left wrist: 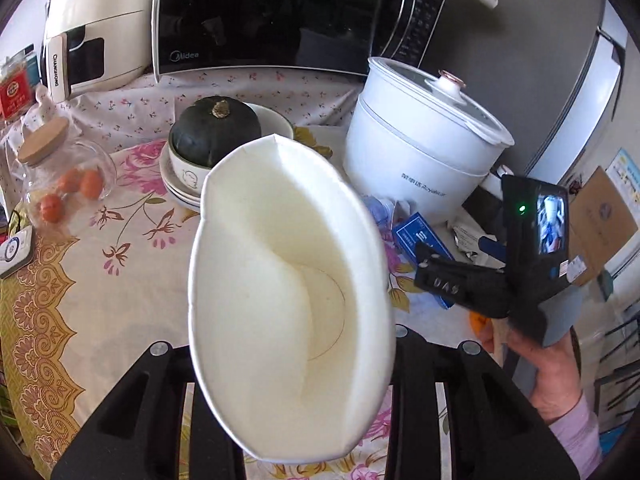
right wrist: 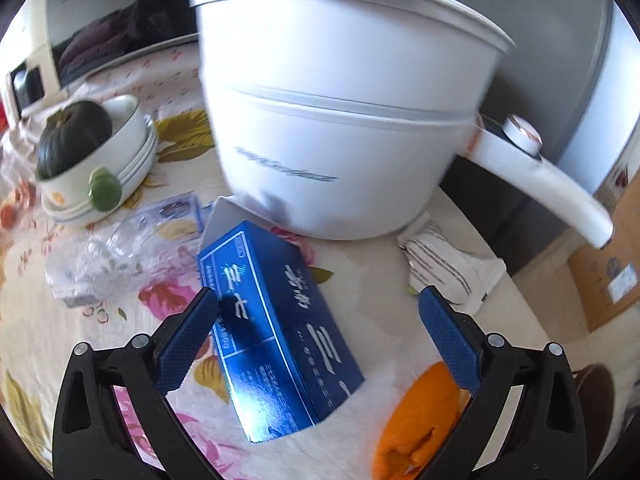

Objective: Collect trash
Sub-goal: 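Grasp the blue toothpaste box with the right gripper while the left holds the cup, then carry the cup and box over the brown bin and release both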

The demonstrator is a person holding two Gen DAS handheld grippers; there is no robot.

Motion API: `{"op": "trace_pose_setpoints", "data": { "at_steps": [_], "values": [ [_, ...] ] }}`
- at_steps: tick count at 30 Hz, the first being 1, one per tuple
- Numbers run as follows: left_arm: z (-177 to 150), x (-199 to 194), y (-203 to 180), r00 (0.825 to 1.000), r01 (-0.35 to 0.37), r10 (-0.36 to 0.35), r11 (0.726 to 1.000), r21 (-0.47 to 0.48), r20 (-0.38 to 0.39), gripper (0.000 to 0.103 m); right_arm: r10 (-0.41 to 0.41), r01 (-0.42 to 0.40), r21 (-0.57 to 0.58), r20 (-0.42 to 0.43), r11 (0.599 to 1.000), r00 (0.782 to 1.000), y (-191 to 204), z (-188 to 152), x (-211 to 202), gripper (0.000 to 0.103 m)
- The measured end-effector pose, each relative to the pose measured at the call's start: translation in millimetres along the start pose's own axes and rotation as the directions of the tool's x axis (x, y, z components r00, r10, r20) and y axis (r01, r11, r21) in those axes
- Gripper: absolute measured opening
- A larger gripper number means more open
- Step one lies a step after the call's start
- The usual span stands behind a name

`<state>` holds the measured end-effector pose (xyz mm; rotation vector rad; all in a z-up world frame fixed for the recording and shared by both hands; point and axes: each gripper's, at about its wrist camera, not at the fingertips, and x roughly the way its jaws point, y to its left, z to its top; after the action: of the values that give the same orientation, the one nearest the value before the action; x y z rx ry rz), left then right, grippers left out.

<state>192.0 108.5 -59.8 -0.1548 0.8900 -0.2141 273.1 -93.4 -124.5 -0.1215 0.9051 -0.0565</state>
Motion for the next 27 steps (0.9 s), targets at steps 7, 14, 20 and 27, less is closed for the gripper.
{"op": "trace_pose_setpoints", "data": {
  "at_steps": [7,14,20,27],
  "values": [
    [-2,8,8,1.000,-0.001,0.001,1.000,-0.025,-0.028,0.032,-0.060,0.055,-0.097,-0.046,0.994,0.997,25,-2,23,0.096],
    [-2,11,14,0.999,-0.011,0.010,0.999,-0.044,-0.031,0.032,0.059,-0.060,-0.008,-0.104,0.998,0.993,18,2,38,0.038],
    [0,9,20,0.999,-0.043,0.043,0.996,-0.084,-0.002,0.032,0.106,-0.106,0.003,-0.018,0.994,0.994,27,6,8,0.037],
    [5,-2,19,0.994,-0.069,0.078,0.989,-0.129,0.070,0.032,0.166,-0.167,0.000,0.089,0.986,0.982,33,6,-45,0.037]
  ]
}}
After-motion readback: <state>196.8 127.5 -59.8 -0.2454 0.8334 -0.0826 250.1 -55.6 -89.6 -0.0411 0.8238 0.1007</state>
